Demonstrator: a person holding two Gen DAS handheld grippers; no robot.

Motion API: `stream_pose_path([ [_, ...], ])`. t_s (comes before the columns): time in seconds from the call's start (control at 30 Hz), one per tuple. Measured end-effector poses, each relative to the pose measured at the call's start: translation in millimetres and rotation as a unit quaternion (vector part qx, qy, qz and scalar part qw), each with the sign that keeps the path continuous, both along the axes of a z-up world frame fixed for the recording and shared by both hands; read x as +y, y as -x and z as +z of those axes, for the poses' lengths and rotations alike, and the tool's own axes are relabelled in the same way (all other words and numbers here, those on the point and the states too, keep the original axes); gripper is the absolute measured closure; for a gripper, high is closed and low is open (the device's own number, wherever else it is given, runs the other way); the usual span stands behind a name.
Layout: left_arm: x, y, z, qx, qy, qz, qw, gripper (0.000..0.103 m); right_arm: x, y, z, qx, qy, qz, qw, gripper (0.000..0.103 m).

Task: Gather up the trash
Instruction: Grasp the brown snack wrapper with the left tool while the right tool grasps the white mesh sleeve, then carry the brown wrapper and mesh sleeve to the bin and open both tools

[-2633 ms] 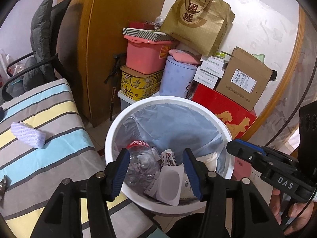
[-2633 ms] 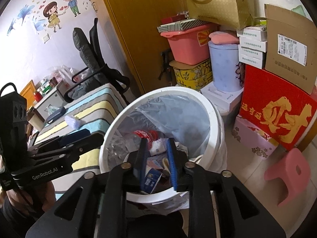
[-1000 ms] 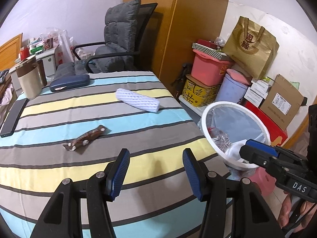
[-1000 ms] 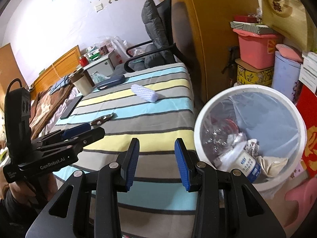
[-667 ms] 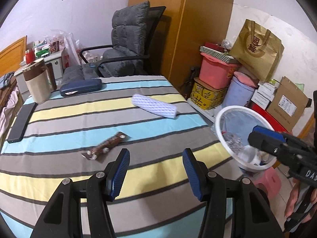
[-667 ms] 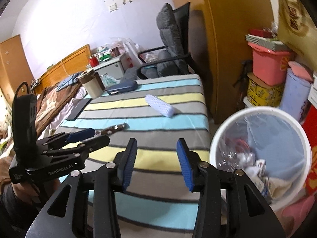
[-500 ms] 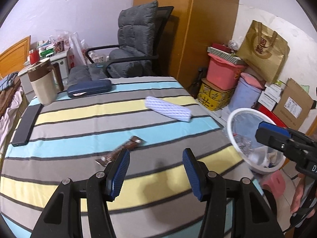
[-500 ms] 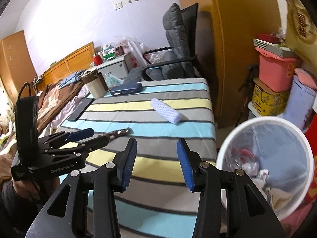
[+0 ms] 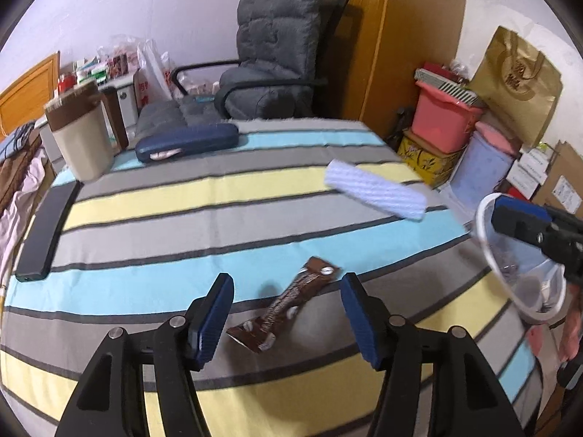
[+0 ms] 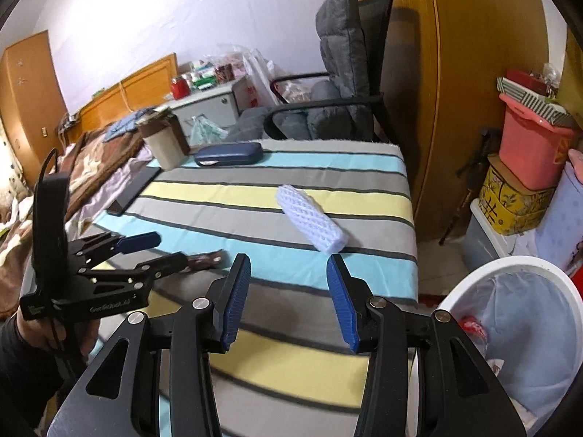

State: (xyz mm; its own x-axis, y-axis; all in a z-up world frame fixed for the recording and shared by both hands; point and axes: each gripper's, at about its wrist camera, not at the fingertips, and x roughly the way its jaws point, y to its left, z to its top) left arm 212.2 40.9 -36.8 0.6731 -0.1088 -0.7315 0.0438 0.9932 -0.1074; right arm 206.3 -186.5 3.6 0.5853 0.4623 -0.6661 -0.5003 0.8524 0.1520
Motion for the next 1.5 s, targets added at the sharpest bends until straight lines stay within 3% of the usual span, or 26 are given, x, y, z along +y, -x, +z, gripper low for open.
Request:
stream_pose_path([
  [0.23, 0.9, -10.9, -24.6, 0.031, -0.005, -0.006, 0.9995, 0.044, 7.1, -34.6, -18.9, 0.019, 0.018, -0.008, 1.000, 0.057],
  [0.57, 2.5, -9.1, -22.9, 0.030, -0.022, 0.004, 0.9993, 0.081, 18.9, -64.0, -41.7, 0.057, 0.048, -0.009, 0.997, 0.058],
  [0.63, 4.0, -8.7, -22.7, 0.031, -0.020, 0.007, 0.9993, 0.087, 18.4, -60.1, -41.9, 0.061, 0.044, -0.009, 0.997, 0.069],
  [0.77, 4.6, -5.9, -22.0, 0.032, -0.016, 0.011, 0.9993, 0.087, 16.1, -49.8, -37.1, 0.052, 0.034, -0.010, 0.998, 0.083],
  [0.87, 5.2, -0.9, -20.1, 0.032, -0.006, 0.016, 0.9993, 0.087, 10.2, -41.8, -31.3, 0.044, 0.023, -0.016, 0.999, 0.086],
  [1.5, -45.3, 42.4, 17.7, -0.001, 0.023, 0.006, 0.9997, 0.087, -34.9, 22.9, -2.8, 0.022, -0.038, -0.054, 0.998, 0.087],
])
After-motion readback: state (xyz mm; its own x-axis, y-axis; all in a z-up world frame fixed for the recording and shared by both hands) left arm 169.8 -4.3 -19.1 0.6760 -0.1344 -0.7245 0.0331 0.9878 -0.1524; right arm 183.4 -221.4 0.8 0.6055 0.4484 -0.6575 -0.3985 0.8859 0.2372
